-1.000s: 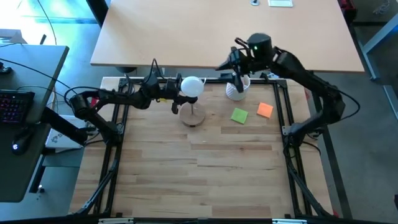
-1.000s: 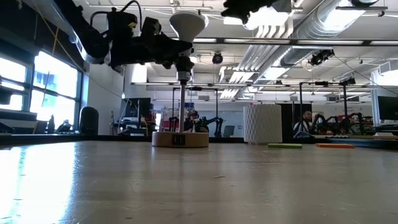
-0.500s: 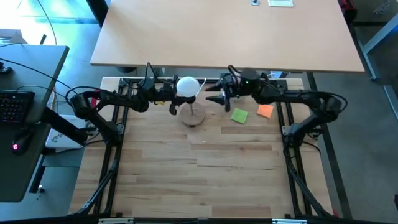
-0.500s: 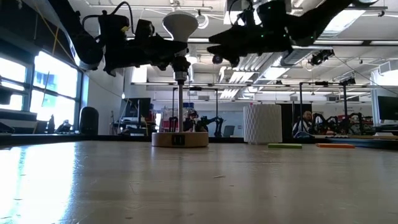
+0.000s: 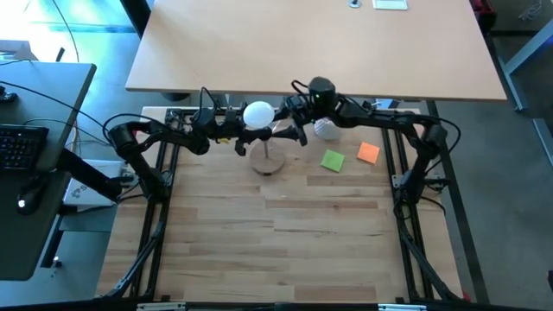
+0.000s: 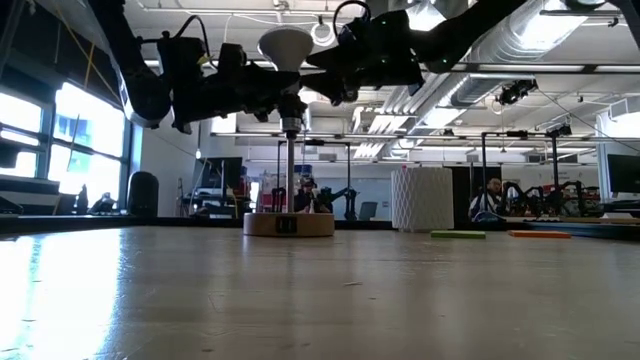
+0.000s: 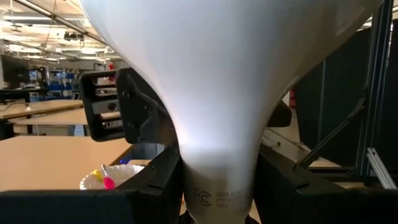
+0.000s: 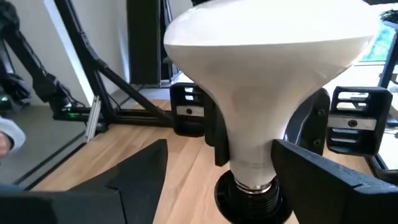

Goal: Screw lightbulb
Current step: Insert the lightbulb into the lamp socket

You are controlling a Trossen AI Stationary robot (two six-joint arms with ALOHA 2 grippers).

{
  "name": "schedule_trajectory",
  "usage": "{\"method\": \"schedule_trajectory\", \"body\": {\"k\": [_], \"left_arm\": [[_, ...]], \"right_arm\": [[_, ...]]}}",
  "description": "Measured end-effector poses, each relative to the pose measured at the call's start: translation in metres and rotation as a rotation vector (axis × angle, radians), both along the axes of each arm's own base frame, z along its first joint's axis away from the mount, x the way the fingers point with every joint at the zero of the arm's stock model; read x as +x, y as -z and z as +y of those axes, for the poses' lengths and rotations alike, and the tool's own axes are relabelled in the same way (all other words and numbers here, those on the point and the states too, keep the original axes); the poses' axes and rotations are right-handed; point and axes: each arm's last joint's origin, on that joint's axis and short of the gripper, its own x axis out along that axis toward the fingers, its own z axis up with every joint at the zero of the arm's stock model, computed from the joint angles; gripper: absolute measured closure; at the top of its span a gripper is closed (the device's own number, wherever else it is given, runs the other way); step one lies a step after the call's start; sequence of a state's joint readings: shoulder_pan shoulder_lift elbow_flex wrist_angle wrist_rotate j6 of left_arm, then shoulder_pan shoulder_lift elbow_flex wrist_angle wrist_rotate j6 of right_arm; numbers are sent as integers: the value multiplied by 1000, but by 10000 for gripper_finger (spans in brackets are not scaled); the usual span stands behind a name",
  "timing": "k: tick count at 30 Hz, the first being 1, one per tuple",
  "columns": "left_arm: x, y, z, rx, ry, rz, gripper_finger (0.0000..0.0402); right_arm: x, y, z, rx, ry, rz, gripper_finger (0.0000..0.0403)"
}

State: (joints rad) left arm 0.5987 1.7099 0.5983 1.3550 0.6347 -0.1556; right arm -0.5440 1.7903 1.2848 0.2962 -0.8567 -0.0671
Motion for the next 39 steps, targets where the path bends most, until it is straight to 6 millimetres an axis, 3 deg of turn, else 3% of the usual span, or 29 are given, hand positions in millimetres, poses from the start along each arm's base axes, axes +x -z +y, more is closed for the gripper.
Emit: {"method": "schedule_trajectory", "body": {"k": [11, 17, 24, 36, 39], "left_arm": [[3, 0, 2, -24, 72, 28, 268], [12, -5, 6, -20, 102, 67, 268], [14, -6, 6, -13, 149, 81, 268], [13, -5, 5, -1, 201, 94, 268], [14, -5, 6, -11, 186, 99, 268]], "right_arm": [[-7, -8, -20, -37, 79, -21, 116], [-4, 1, -18, -29, -108, -50, 116], [7, 20, -24, -17, -196, -86, 116], [40, 12, -43, 78, -418, -101, 116], [47, 7, -40, 83, -494, -106, 116]]}}
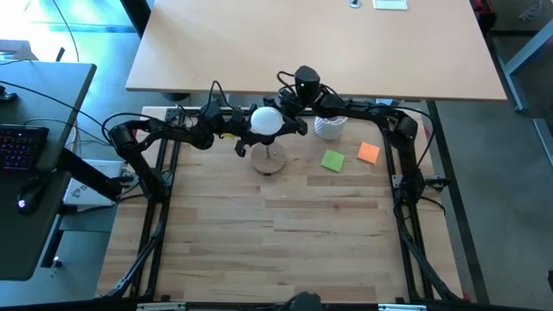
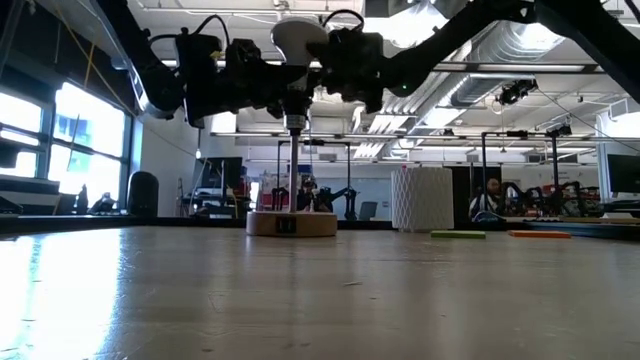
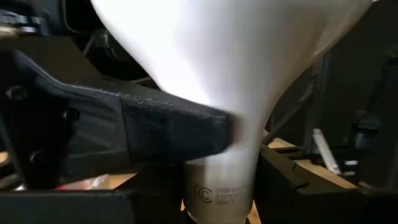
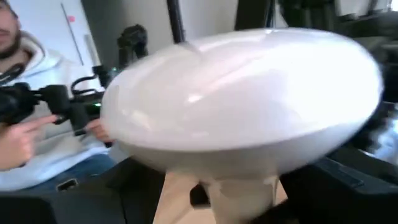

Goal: Screw lightbulb
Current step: Insert the lightbulb into the lamp socket

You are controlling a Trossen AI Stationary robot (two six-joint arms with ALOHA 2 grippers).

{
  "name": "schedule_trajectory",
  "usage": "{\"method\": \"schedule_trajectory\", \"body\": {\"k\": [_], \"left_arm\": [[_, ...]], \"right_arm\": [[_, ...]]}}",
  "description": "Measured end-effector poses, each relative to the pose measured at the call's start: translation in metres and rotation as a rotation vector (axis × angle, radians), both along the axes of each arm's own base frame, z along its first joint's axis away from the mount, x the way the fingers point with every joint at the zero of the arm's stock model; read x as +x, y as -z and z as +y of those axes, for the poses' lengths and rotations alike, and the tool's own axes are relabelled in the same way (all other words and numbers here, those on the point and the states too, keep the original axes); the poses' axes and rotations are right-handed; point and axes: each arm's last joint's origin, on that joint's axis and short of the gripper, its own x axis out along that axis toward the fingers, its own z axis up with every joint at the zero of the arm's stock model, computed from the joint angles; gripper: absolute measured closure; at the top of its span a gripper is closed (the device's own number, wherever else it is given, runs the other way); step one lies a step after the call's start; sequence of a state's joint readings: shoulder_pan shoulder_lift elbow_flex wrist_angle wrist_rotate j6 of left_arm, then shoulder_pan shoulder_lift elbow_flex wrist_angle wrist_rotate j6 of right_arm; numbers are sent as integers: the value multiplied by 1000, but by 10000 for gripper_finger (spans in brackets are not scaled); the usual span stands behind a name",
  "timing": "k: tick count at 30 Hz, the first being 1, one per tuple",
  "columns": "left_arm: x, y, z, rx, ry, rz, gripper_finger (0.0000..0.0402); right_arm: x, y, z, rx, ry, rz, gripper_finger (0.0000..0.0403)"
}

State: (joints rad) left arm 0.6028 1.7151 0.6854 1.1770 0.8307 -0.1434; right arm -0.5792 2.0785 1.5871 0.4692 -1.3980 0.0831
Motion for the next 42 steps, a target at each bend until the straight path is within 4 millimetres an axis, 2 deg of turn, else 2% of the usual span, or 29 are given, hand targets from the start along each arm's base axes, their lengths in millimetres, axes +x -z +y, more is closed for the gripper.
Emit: {"method": "schedule_trajectory", "body": {"k": [3, 13, 16, 22, 26, 42], "left_arm": [[-1, 0, 2, 3, -4, -1, 268], [-1, 0, 3, -10, 11, 14, 268], [-1, 0, 3, -10, 12, 15, 266], [-1, 0, 3, -26, 23, 22, 256], [-1, 2, 2, -27, 39, 33, 254], [-15, 4, 17, -64, 117, 67, 251]], "right_arm": [[5, -3, 1, 3, -59, -1, 116], [11, -3, -1, -23, -68, -32, 119], [11, -3, -1, -36, -62, -46, 140], [12, -1, -2, -61, -35, -71, 211], [13, 0, -1, -53, -27, -56, 231], [14, 2, -4, -41, 91, -19, 239]]}}
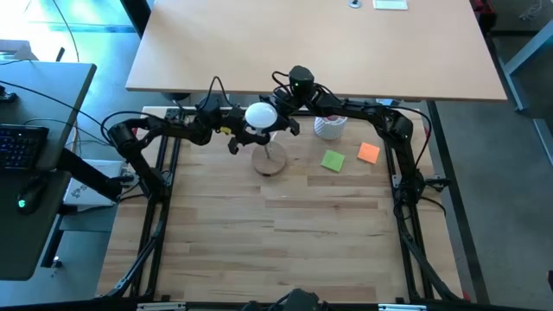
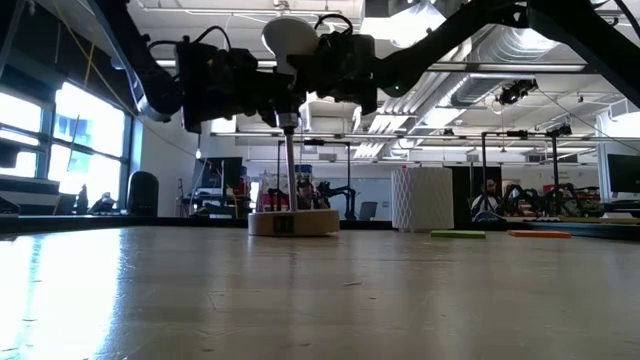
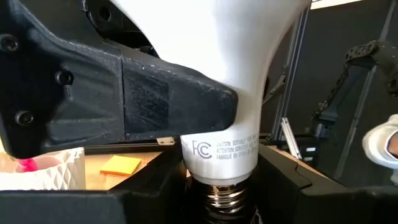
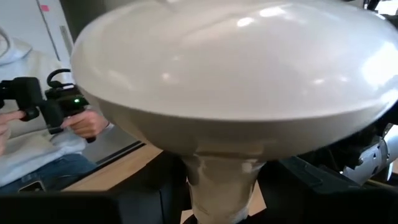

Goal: Screw lightbulb
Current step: Insert the lightbulb into the lamp socket

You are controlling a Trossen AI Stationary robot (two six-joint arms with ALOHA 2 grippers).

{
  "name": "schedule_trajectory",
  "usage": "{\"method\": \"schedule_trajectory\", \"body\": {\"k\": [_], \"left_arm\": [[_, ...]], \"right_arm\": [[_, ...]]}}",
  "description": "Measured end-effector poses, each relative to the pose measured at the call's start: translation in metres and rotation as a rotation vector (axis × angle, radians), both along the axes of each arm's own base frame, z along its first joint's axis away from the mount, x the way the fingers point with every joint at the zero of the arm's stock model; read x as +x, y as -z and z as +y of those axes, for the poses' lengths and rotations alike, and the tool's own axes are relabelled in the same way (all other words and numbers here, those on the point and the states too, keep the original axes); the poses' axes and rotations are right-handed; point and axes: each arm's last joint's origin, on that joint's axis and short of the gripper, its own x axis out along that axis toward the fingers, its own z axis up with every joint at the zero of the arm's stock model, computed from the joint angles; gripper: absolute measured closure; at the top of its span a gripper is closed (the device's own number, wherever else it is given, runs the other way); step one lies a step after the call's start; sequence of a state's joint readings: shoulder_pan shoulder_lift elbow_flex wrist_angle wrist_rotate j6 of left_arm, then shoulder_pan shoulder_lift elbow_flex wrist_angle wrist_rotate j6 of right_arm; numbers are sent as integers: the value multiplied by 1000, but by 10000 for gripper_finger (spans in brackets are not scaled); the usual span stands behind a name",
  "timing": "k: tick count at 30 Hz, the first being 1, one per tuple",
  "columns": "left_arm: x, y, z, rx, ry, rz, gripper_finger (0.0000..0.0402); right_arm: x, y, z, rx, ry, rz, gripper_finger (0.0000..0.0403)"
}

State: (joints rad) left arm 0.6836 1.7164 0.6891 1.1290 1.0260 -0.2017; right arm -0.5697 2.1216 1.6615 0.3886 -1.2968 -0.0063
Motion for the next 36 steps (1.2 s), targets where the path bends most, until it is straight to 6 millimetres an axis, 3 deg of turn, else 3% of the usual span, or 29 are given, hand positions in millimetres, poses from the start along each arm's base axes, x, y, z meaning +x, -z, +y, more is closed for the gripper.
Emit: {"method": "schedule_trajectory", "body": {"k": [8, 19, 29, 32, 36], "left_arm": [[-3, 0, 4, -9, -1, 5, 245], [-3, 1, 4, -31, -13, 17, 178], [-16, -14, 8, -41, -6, 9, 172], [-23, -29, 6, -15, -2, -13, 172], [-35, -44, 5, 33, -57, -3, 172]], "right_arm": [[0, -2, -1, -4, 28, -9, 240], [-7, -30, 3, -5, 30, -67, 247], [-44, -86, 22, -77, 6, -131, 248], [-59, -89, 31, -111, 38, -133, 249], [-69, -76, 38, -123, 51, -116, 249]]}}
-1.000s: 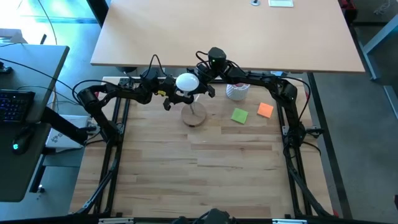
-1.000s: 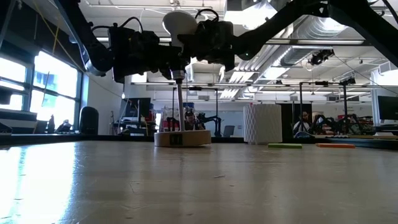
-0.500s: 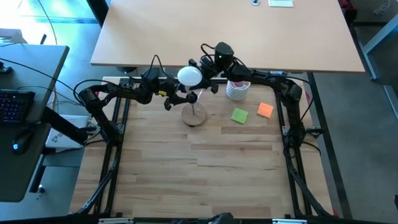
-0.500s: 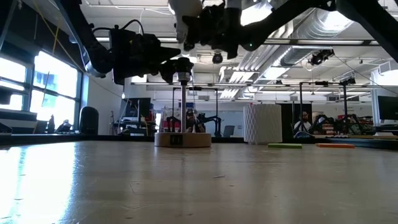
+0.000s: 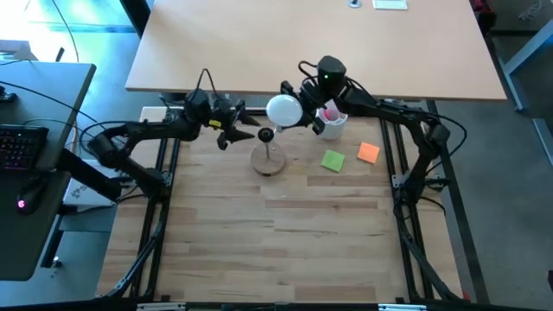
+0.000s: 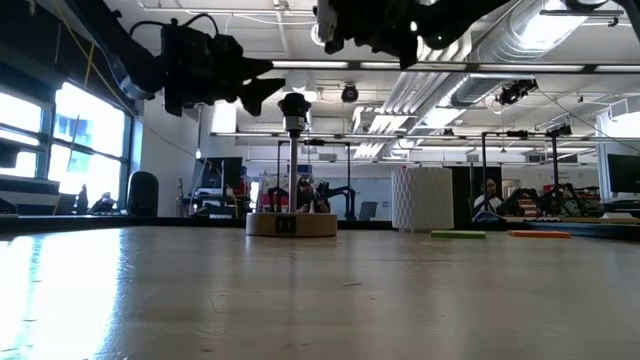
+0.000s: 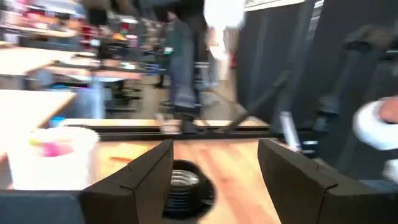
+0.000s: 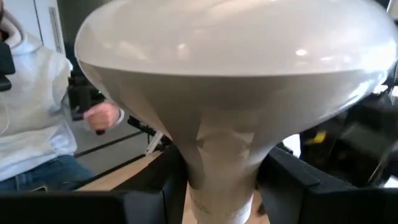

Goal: Screw lightbulb
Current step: Insert the lightbulb into the lamp socket

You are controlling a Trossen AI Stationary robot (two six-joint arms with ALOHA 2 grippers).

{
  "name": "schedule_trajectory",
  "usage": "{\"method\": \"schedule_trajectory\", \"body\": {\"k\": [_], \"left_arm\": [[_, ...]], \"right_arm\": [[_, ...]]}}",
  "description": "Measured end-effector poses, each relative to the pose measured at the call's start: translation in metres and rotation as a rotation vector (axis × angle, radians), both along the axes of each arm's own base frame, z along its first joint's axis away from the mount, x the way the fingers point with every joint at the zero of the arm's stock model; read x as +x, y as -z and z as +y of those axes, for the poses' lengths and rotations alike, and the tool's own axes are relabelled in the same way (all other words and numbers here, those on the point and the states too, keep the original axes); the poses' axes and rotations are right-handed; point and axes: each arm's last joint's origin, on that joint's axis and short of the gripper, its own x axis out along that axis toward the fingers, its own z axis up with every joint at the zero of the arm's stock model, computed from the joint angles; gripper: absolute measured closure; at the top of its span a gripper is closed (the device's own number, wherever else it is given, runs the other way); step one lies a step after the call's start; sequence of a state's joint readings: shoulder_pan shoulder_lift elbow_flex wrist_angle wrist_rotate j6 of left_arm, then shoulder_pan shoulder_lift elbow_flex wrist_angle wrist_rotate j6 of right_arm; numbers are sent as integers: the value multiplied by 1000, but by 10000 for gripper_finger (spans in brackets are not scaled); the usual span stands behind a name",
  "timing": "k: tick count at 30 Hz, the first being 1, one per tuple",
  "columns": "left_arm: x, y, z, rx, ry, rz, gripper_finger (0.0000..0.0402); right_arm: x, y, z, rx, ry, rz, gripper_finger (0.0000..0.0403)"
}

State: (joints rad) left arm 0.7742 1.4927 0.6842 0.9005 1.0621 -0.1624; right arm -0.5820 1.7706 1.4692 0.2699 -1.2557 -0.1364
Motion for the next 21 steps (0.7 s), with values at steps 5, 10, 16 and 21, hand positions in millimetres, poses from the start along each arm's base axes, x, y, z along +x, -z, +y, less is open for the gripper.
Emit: {"method": "schedule_trajectory", "body": {"k": [5, 10, 16, 21], "left_arm": [[-8, -30, 7, 30, -107, 59, 172], [-11, -23, 12, 59, -173, 267, 172], [-3, 23, 12, 3, -128, 480, 171], [27, 62, 5, 16, -9, 457, 171]], "right_arm": [[9, 21, 1, 15, 9, 28, 249], [23, 36, -3, 17, -7, -8, 249], [33, 56, -15, 63, -6, 3, 249], [39, 62, -20, 70, 0, 7, 249]]}}
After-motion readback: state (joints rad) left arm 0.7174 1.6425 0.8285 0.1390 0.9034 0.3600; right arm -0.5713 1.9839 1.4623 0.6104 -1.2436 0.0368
